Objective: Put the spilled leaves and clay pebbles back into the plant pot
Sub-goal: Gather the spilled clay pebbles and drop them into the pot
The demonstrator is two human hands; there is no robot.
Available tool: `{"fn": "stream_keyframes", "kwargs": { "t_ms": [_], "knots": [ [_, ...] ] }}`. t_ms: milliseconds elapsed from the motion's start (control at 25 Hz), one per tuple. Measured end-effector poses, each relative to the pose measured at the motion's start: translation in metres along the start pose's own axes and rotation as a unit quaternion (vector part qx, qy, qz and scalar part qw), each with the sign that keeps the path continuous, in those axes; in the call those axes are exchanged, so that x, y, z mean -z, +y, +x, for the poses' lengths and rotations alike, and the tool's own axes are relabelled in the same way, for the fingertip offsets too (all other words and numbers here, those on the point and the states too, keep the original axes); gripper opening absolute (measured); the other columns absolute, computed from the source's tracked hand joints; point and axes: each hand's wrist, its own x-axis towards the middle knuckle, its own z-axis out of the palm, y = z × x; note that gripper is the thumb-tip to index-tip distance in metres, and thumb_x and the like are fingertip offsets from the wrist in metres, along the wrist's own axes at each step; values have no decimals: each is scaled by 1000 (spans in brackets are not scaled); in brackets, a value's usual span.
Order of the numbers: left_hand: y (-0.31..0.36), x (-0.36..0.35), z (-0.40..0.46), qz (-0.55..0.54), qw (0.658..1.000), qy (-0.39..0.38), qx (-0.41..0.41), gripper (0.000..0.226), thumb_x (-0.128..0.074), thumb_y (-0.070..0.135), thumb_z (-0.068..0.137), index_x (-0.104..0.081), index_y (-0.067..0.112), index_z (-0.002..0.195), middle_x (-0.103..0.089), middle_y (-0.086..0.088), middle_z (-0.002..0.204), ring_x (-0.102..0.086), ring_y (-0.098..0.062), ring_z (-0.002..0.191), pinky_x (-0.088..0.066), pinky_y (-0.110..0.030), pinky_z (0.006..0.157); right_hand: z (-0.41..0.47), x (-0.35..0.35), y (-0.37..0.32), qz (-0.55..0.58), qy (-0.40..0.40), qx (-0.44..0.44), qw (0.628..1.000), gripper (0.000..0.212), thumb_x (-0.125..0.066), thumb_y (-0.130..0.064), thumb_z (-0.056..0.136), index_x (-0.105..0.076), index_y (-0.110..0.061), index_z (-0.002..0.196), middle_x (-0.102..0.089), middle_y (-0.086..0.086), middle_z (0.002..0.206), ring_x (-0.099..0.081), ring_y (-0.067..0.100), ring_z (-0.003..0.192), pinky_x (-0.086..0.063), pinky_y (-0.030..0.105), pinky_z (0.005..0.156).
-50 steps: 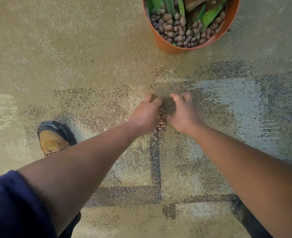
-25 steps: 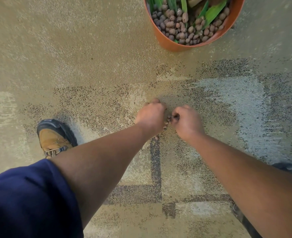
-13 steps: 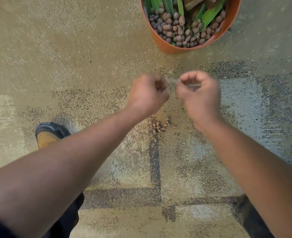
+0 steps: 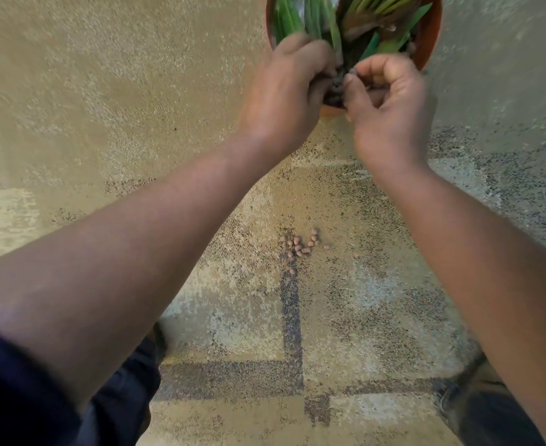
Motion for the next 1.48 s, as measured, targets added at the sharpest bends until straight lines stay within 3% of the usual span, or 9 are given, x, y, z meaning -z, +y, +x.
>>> {"fn": "stream_keyframes", "kwargs": {
  "t_ms": [240,400,560,720,840,960,1160,1320,1480],
  "knots": [
    [-2,-1,-2,-72,997,21,-1,22,-68,13,88,-67,0,106,-59,-14,121,-64,-27,101,-58,-43,78,4,-5,11,-13,19,4,1000,27,-76,-26,90,-68,-10,111,-72,6,103,-67,10,67,-61,29,68],
    [-1,-2,-8,-66,996,57,-25,17,-67,6,87,-65,-4,100,-57,-19,114,-60,-28,98,-56,-43,75,-11,-6,8,-31,23,74,997,19,-72,-13,91,-67,-4,107,-58,8,119,-64,8,83,-56,14,72],
    [-8,-18,-54,-12,990,116,-81,15,-68,-3,84,-64,1,99,-57,-18,113,-48,-28,105,-41,-29,88,-55,-5,21,-88,23,137,986,11,-70,-2,85,-67,-7,95,-49,2,116,-58,17,102,-55,21,79],
    [-48,-39,-117,16,981,-139,134,46,-69,2,90,-56,17,131,-52,-3,132,-52,-17,119,-44,-29,106,-93,-1,65,-171,-168,-97,966,22,-67,0,90,-63,-21,95,-63,-5,101,-62,9,84,-59,25,75],
    [-59,-58,-141,-4,937,-306,170,65,-74,6,87,-48,25,144,-49,3,137,-57,-18,121,-37,-24,109,-114,-1,92,-247,-291,-186,906,29,-73,-7,87,-61,-20,110,-62,-3,108,-64,14,92,-56,23,76],
    [-49,-77,-142,-10,943,-310,116,65,-73,7,86,-48,28,143,-50,5,132,-59,-16,113,-46,-24,103,-126,-8,103,-271,-335,-198,881,51,-82,-21,81,-56,-18,125,-55,3,124,-58,17,105,-51,30,99],
    [-39,-87,-133,64,949,-308,34,28,-65,17,96,-60,23,123,-51,6,116,-53,-16,105,-57,-34,93,-142,-25,99,-314,-381,-116,862,59,-79,-25,84,-45,-23,132,-48,10,134,-64,23,102,-55,42,99],
    [-43,-78,-140,78,941,-328,-3,22,-59,9,98,-63,17,118,-56,2,106,-48,-13,92,-56,-32,89,-150,-25,98,-349,-389,-40,852,46,-69,-21,93,-48,-18,134,-55,10,126,-64,26,105,-56,42,94],
    [-46,-71,-157,55,943,-322,70,26,-47,3,98,-64,18,110,-55,4,100,-59,-16,90,-58,-29,80,-157,-22,101,-340,-409,-21,847,20,-64,-19,96,-55,-16,115,-60,4,113,-62,23,99,-57,40,89]
  ]
}}
